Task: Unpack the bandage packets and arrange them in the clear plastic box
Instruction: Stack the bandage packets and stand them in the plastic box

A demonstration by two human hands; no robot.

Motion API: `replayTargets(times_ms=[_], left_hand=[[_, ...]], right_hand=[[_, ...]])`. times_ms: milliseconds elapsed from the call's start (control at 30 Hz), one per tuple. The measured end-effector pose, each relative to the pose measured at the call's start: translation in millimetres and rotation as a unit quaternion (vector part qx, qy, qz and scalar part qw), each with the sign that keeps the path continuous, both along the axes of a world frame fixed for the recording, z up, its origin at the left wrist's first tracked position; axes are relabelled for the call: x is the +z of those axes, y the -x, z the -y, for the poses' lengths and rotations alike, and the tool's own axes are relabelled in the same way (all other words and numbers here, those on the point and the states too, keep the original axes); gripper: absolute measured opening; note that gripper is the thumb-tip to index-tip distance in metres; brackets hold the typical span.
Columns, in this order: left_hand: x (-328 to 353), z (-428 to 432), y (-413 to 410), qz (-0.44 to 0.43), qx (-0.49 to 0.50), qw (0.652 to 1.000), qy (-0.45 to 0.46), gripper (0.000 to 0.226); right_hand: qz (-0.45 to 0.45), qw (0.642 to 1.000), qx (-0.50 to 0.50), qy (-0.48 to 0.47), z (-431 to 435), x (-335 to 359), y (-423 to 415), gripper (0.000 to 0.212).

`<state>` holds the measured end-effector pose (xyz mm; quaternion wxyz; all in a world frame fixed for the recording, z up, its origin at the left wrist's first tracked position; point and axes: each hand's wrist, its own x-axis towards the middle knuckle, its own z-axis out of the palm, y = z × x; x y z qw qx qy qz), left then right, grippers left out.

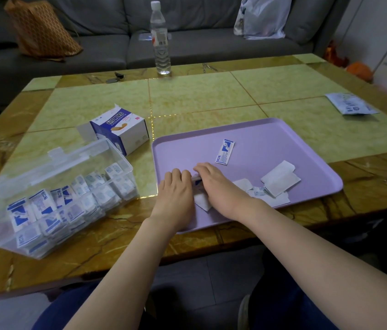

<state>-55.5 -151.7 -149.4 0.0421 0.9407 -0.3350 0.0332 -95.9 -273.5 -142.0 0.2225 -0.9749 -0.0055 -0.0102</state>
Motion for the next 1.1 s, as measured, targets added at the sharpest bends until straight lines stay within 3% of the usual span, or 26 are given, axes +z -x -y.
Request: replayTargets(times_ms=[200,300,467,633,767,867,967,1100], left_hand=[[0,1,-4,0.017,-0.020,0.996,0.087,0.023],[-1,0,-2,0.000,-0.006,0.999,0.054,0.022],[-2,2,0,-0.015,0.023,0.999,0.045,0.021],[1,1,1,-0.024,0.010,0.998,0.051,0.021],[15,-3,-1,-0.084,0.025,0.976,0.202,0.011],[23,-9,-1,-0.063,0.023,0.952,0.298,0.012],[35,-16,5,-0.037,0.024,0.914,0.402,0.008],[48,-25,11,-0.052,0.054,0.875,0.479,0.012]], right_hand=[[0.082,0.995,-0.045,-0.036,8,2,-4,0.031],[0.060,0.996,-0.064,-0.016,13,1,-3,0.036],[-0.003,1.000,-0.015,0.007,5,-3,3,0.051],[0.047,0.998,-0.026,0.016,7,0,2,0.036],[0.110,0.990,-0.060,-0.057,10,4,4,0.028],[0.131,0.980,-0.075,-0.130,12,8,5,0.023],[0.130,0.964,-0.090,-0.215,11,12,7,0.015],[0.102,0.944,-0.067,-0.306,2,20,12,0.023]])
